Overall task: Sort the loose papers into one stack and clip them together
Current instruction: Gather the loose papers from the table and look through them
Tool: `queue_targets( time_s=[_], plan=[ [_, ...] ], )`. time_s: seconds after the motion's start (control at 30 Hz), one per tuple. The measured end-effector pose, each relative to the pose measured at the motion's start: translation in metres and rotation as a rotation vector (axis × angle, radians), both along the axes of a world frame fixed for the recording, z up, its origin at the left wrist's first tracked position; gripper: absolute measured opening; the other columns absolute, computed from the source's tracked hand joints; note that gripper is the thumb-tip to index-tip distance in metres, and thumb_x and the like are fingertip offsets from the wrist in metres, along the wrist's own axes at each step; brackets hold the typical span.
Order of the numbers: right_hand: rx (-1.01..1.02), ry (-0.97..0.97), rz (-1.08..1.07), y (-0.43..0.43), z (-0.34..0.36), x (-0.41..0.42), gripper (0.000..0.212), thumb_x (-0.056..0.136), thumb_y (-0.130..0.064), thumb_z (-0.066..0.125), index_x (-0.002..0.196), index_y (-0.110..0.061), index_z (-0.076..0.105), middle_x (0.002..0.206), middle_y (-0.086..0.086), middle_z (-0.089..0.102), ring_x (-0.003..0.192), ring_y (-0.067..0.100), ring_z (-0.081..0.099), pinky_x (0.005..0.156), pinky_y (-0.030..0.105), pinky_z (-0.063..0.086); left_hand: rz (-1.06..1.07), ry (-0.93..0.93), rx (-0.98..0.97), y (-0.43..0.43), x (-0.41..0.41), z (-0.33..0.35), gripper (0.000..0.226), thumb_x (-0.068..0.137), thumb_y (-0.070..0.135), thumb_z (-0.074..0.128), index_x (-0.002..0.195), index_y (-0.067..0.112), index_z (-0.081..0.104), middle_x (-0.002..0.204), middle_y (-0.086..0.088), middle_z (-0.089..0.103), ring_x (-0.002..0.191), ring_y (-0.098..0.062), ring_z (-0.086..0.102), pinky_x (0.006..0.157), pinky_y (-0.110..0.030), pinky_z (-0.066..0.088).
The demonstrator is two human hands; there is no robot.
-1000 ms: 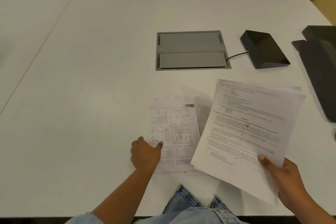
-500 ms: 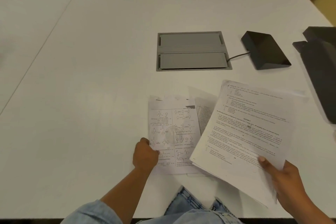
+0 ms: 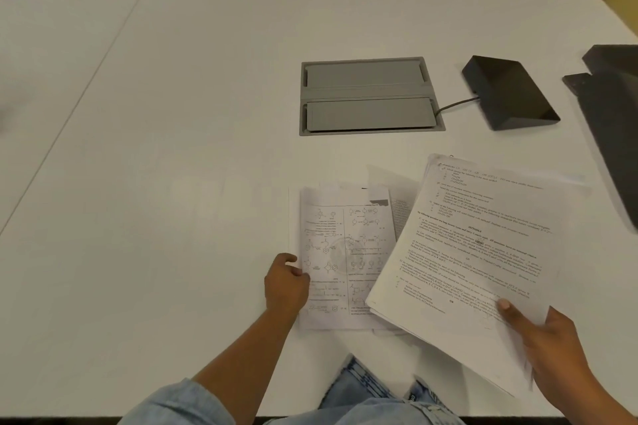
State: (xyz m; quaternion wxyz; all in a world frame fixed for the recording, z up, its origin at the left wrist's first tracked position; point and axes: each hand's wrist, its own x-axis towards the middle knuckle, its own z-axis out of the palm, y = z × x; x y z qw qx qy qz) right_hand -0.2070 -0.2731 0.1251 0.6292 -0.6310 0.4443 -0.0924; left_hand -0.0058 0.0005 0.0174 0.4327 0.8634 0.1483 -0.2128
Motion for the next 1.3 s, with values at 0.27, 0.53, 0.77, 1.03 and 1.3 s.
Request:
queue_targets(
  time_s=[0.27,0.53,0.77,1.03,1.3],
  plan=[
    [0.014,0.047,0.030,-0.001,0.001,-0.003,0.075,0.035,-0.075,0.080,0.093,-0.029,0.065,0.101,-0.012,0.068,0.093,0.012,0.064,0.092,0.040,0.046,-0.028,-0.052,0.043,-0.014,0.004,0.005,0.014,0.091,0.013,0.062,0.105,0.012,0.067,0.101,-0.004,0.069,0.090,-0.022,0.065,0.083,-0.035,0.057],
    [0.031,0.053,-0.010,0.002,0.002,-0.001,0.017,0.078,-0.026,0.073,0.092,-0.029,0.063,0.100,-0.009,0.066,0.107,0.036,0.061,0.097,0.045,0.044,-0.033,0.045,0.089,-0.021,-0.001,0.001,0.040,0.080,0.020,0.079,0.110,0.009,0.056,0.105,-0.006,0.064,0.088,-0.021,0.064,0.068,-0.022,0.049],
    [0.000,0.043,-0.007,0.001,-0.001,-0.005,0.041,0.066,-0.048,0.080,0.096,-0.026,0.064,0.100,-0.008,0.068,0.097,0.027,0.064,0.098,0.049,0.046,-0.185,0.035,0.303,-0.035,-0.010,0.000,0.063,0.069,0.031,0.088,0.116,0.008,0.053,0.117,-0.011,0.056,0.104,-0.029,0.064,0.085,-0.037,0.056],
    [-0.015,0.062,-0.027,-0.001,-0.003,-0.007,0.019,0.089,-0.010,0.065,0.094,-0.028,0.063,0.100,-0.007,0.066,0.102,0.031,0.062,0.093,0.043,0.044,-0.171,0.125,0.045,-0.036,-0.011,-0.003,0.029,0.085,0.018,0.074,0.112,0.011,0.066,0.108,-0.005,0.072,0.087,-0.020,0.066,0.076,-0.032,0.058],
    [0.015,0.045,0.016,0.002,0.008,-0.004,0.050,0.057,-0.059,0.082,0.094,-0.030,0.065,0.101,-0.010,0.069,0.095,0.014,0.064,0.096,0.046,0.047,-0.064,0.070,-0.190,-0.021,-0.018,0.008,0.029,0.101,0.024,0.050,0.091,0.002,0.065,0.090,-0.016,0.071,0.082,-0.025,0.068,0.078,-0.037,0.058]
  ],
)
